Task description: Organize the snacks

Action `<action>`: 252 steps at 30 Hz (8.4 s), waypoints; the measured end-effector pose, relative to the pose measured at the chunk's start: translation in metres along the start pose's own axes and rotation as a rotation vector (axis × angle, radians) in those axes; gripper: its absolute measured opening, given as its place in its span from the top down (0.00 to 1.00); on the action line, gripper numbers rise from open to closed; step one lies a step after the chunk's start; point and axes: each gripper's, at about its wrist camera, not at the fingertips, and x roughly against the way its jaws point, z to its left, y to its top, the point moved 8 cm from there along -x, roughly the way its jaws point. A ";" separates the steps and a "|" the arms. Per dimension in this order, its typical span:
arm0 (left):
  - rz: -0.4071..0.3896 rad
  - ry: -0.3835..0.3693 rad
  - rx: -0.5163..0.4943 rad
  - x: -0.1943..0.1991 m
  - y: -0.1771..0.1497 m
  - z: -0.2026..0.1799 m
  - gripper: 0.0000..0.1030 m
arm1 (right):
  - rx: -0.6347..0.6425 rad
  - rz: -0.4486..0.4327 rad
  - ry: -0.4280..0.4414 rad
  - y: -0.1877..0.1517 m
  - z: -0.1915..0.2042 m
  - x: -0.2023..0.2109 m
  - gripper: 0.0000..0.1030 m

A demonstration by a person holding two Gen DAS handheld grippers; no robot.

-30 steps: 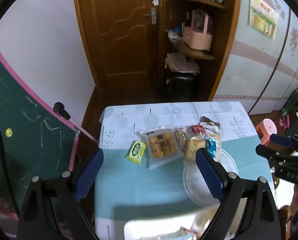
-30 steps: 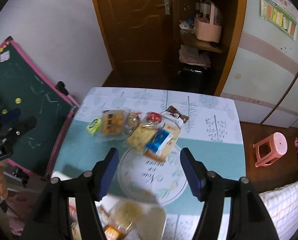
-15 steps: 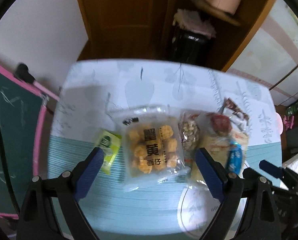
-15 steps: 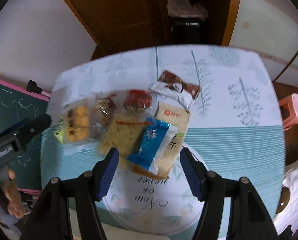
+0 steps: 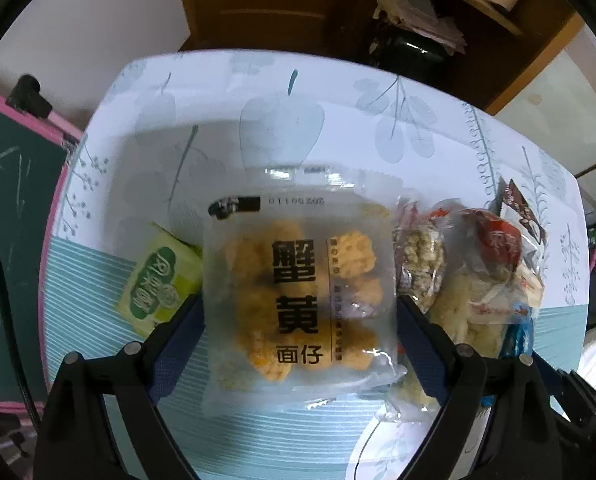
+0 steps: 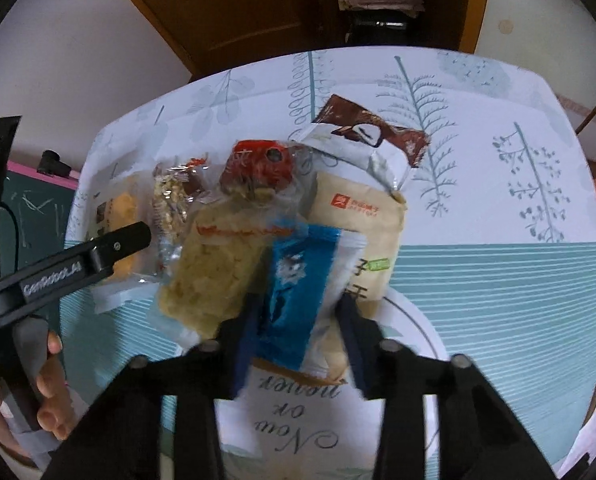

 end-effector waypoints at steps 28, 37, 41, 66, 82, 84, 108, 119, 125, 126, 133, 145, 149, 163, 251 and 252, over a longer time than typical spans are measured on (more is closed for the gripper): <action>-0.016 -0.033 -0.013 0.094 -0.068 0.019 0.36 | 0.031 -0.175 0.164 -0.052 0.025 0.124 0.72; 0.118 0.010 -0.015 0.053 -0.109 0.024 0.32 | 0.049 -0.147 0.171 -0.076 0.030 0.121 0.72; 0.114 0.011 -0.015 0.051 -0.112 0.028 0.32 | 0.057 -0.137 0.168 -0.083 0.031 0.117 0.72; -0.414 -0.215 -0.296 0.372 -0.196 0.005 0.32 | 0.208 -0.354 0.313 -0.151 0.093 0.276 0.72; -0.480 -0.227 -0.251 0.303 -0.297 0.043 0.07 | 0.285 -0.420 0.177 -0.232 0.091 0.251 0.51; -0.476 -0.203 -0.232 0.291 -0.302 0.049 0.02 | 0.277 -0.408 0.127 -0.242 0.087 0.234 0.37; -0.531 -0.078 -0.291 0.264 -0.327 0.030 0.05 | 0.108 -0.279 0.082 -0.272 0.052 0.176 0.33; -0.455 -0.093 -0.316 0.252 -0.327 0.025 0.05 | 0.106 -0.258 0.089 -0.270 0.051 0.171 0.33; -0.401 -0.120 -0.325 0.238 -0.327 0.020 0.05 | 0.107 -0.248 0.091 -0.267 0.051 0.166 0.33; -0.401 -0.117 -0.328 0.238 -0.326 0.019 0.05 | 0.106 -0.245 0.091 -0.267 0.050 0.166 0.33; -0.397 -0.114 -0.330 0.236 -0.315 0.016 0.05 | 0.101 -0.238 0.096 -0.261 0.048 0.160 0.33; -0.479 -0.075 -0.334 0.273 -0.258 0.008 0.05 | 0.127 -0.317 0.086 -0.230 0.048 0.185 0.33; -0.550 -0.067 -0.339 0.307 -0.226 0.003 0.05 | 0.170 -0.394 0.049 -0.206 0.051 0.212 0.33; -0.684 0.025 -0.398 0.377 -0.119 -0.039 0.05 | 0.244 -0.600 -0.117 -0.094 0.045 0.307 0.33; -0.409 -0.183 -0.328 0.332 -0.240 -0.006 0.56 | 0.208 -0.428 0.258 -0.171 0.064 0.270 0.44; -0.423 -0.182 -0.331 0.334 -0.248 -0.004 0.56 | 0.216 -0.436 0.269 -0.179 0.069 0.273 0.44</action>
